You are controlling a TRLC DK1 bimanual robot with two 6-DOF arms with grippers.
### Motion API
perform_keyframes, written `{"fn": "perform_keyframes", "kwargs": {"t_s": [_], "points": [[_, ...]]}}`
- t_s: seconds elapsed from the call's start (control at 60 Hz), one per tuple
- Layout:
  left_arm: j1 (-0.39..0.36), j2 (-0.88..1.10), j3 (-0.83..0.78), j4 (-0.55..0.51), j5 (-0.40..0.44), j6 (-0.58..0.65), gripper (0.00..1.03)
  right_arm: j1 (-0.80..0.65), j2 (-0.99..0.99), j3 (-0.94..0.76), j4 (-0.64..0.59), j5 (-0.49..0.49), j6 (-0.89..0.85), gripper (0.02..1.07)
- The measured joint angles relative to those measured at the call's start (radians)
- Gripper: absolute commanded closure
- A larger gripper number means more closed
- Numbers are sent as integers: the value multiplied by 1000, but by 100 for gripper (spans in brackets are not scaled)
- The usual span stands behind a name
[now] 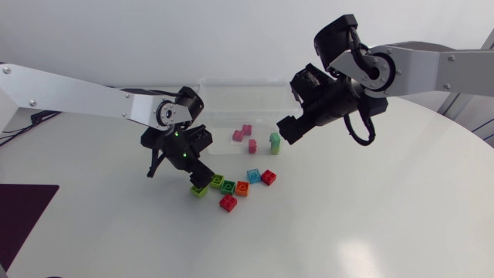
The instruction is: Pick up the duplo bricks and place them in the container
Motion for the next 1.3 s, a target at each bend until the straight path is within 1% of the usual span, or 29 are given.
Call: {"fn": "perform_keyframes", "kwargs": {"t_s": [0.017,0.067,0.133,0.183,0.217,0.233,0.25,0.367,0.4,0.45,0.55,0.65,0.733,0.867,1.033,1.067,1.117,1.217,1.3], "points": [[0,4,0,-2,0,0,30,2,-4,-6,0,0,0,7],[-4,18,0,-14,-2,-3,32,13,-19,-28,0,0,0,7],[-6,33,0,-19,-2,-3,45,24,-29,-47,0,0,-1,7],[-10,42,0,-19,-2,-5,50,31,-33,-58,0,0,-1,7],[-10,47,0,-19,-2,-8,65,33,-33,-68,0,-1,-1,7],[-11,51,0,-19,-2,-10,69,35,-33,-73,0,-2,-1,7],[-11,52,0,-19,-2,-10,75,36,-33,-77,0,-2,-1,7],[-12,67,0,-27,-2,-10,79,45,-33,-114,1,-8,0,7],[-12,68,0,-34,-2,-11,79,49,-32,-124,1,-8,0,8],[-12,68,0,-42,-2,-10,79,58,-28,-134,2,-8,0,10],[-11,56,0,-55,1,-10,79,87,6,-161,11,-9,0,11],[-4,-23,-2,-62,32,-10,79,98,68,-171,34,-27,-5,12],[6,-95,-2,-63,41,-8,79,98,109,-172,68,-36,-15,12],[30,-236,-2,-55,88,7,79,96,184,-172,121,-58,-46,12],[48,-364,-2,21,145,9,79,90,270,-160,159,-84,-90,12],[50,-376,-2,37,155,9,79,90,277,-157,161,-89,-93,12],[57,-393,-2,73,171,8,79,90,290,-151,176,-95,-106,16],[71,-402,-2,128,216,0,79,90,307,-135,189,-95,-114,17],[77,-402,-2,171,235,-16,79,86,322,-121,196,-95,-129,29]]}}
